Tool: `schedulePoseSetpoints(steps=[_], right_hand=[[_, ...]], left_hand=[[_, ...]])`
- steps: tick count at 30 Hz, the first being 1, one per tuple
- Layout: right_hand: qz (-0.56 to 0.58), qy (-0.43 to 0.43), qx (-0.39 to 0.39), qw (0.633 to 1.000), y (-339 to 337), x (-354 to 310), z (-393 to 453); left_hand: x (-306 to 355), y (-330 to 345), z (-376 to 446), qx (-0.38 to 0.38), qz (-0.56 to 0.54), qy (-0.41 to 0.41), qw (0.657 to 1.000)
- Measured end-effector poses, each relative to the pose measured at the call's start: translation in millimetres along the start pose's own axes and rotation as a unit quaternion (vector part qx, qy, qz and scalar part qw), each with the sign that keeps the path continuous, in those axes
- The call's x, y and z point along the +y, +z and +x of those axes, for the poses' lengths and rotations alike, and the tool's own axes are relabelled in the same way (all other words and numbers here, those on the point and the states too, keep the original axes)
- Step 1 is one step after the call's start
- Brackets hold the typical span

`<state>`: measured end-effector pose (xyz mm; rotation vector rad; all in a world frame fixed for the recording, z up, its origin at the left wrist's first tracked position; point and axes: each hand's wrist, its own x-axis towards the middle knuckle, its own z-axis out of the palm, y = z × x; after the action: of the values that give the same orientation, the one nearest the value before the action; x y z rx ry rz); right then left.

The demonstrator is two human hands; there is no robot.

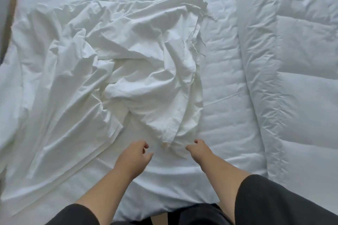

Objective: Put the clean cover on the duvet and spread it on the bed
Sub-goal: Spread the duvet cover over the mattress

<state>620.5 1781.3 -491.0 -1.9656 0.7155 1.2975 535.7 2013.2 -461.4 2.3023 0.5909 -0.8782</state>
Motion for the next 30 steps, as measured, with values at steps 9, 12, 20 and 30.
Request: schedulePoseSetpoints(steps=[9,12,20,30], right_hand=[[0.2,-0.011,-0.115,0.973,-23,9,78],[0.187,-0.03,-0.146,0.971,-17,-3,81],[0.45,-0.053,-0.135,0.881,-51,-44,36],[0.044,-0.206,-0.14,0.968,-159,-44,-49]], left_hand=[[83,104,82,0.096,-0.012,-0.15,0.984],[79,102,92,0.165,-0.106,-0.16,0.967],[96,-32,46,0.338,-0.637,-0.187,0.668],[141,-133,-49,0.316,-0.288,-0.077,0.901]])
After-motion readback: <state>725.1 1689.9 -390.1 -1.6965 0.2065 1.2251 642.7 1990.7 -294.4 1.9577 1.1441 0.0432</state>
